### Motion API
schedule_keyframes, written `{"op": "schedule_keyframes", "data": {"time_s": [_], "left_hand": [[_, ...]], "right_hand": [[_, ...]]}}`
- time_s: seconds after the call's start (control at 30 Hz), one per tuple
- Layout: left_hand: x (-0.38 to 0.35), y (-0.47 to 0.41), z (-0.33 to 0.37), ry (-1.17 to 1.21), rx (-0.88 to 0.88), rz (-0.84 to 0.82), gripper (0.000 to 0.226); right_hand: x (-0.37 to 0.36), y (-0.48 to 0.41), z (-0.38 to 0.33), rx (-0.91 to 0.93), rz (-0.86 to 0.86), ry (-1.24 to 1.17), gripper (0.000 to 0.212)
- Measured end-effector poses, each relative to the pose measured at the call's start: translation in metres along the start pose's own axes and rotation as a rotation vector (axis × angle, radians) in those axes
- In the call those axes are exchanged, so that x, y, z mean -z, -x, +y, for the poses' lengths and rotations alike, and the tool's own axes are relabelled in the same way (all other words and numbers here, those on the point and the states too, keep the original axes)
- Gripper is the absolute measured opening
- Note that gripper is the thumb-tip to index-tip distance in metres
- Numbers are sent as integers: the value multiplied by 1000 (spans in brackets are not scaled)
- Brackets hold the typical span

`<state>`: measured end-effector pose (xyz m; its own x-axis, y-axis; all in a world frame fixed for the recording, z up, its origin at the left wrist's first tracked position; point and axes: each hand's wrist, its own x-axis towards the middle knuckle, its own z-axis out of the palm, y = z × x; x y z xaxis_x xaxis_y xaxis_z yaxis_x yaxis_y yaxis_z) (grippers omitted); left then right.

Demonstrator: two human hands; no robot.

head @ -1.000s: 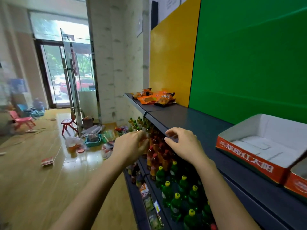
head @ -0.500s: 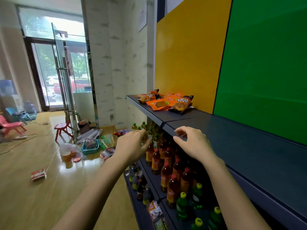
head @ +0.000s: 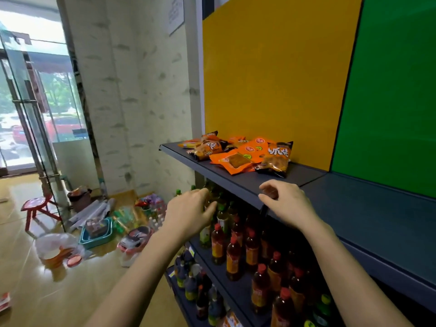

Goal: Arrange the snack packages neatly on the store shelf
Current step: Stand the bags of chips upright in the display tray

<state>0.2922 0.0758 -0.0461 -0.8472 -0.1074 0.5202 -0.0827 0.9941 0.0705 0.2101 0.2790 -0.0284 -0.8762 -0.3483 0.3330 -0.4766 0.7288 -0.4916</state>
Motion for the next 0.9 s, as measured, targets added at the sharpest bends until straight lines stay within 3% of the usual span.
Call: {"op": "schedule_keyframes", "data": {"time_s": [0.57,0.7,0.9], "left_hand": [[-101,-208,-111,158,-141,22,32],[-127,-250,-128,237,-140,58,30],[-157,-299,-137,366,-184,93,31]], "right_hand": [[-62,-196,6,-90,229,101,28],[-60,-223,26,-191,310,149,28],[-54,-249,48,-444,430,204,54]]}}
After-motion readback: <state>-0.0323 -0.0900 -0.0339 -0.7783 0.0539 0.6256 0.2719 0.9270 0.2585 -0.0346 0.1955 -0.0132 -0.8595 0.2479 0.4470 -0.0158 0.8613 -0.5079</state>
